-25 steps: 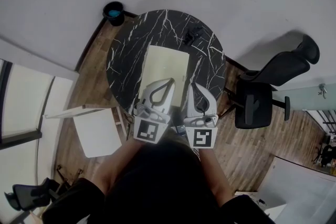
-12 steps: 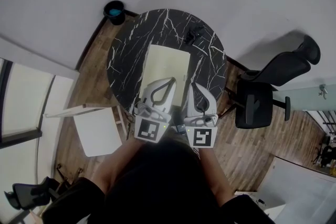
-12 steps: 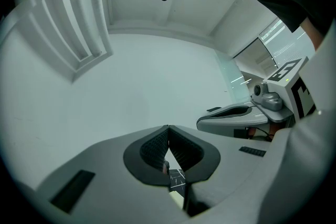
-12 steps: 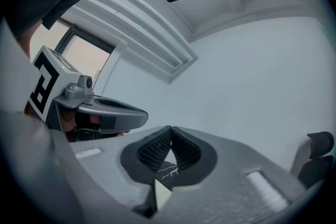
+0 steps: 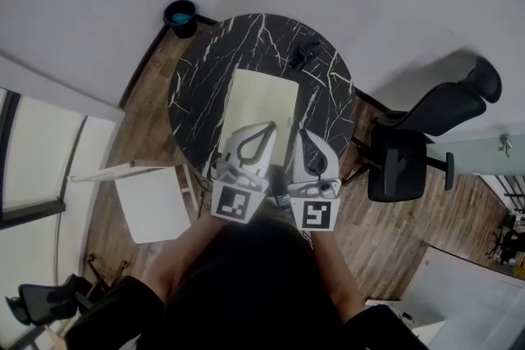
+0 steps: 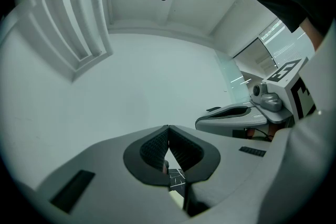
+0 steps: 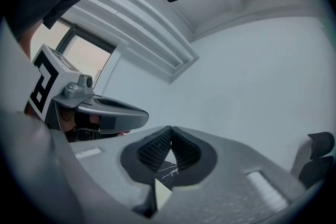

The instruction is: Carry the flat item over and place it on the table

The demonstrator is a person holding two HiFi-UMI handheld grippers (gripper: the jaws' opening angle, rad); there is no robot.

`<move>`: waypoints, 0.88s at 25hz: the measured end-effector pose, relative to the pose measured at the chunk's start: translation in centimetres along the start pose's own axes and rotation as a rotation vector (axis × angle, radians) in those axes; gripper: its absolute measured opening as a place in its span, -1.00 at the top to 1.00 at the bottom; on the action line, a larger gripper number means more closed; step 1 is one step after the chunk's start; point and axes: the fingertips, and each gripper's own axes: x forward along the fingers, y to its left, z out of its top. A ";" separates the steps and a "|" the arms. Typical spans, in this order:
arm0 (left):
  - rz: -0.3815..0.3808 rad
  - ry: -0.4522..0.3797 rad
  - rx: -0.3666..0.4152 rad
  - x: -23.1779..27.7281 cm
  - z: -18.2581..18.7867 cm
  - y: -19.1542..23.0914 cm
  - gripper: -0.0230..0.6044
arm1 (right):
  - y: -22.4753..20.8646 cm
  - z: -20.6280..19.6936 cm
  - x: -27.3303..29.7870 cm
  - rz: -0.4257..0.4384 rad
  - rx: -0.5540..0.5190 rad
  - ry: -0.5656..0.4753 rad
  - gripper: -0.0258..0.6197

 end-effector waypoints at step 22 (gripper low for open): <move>-0.015 0.025 -0.002 -0.2 -1.3 -0.8 0.91 | 0.2 -1.9 -0.4 -0.008 -0.024 0.055 0.93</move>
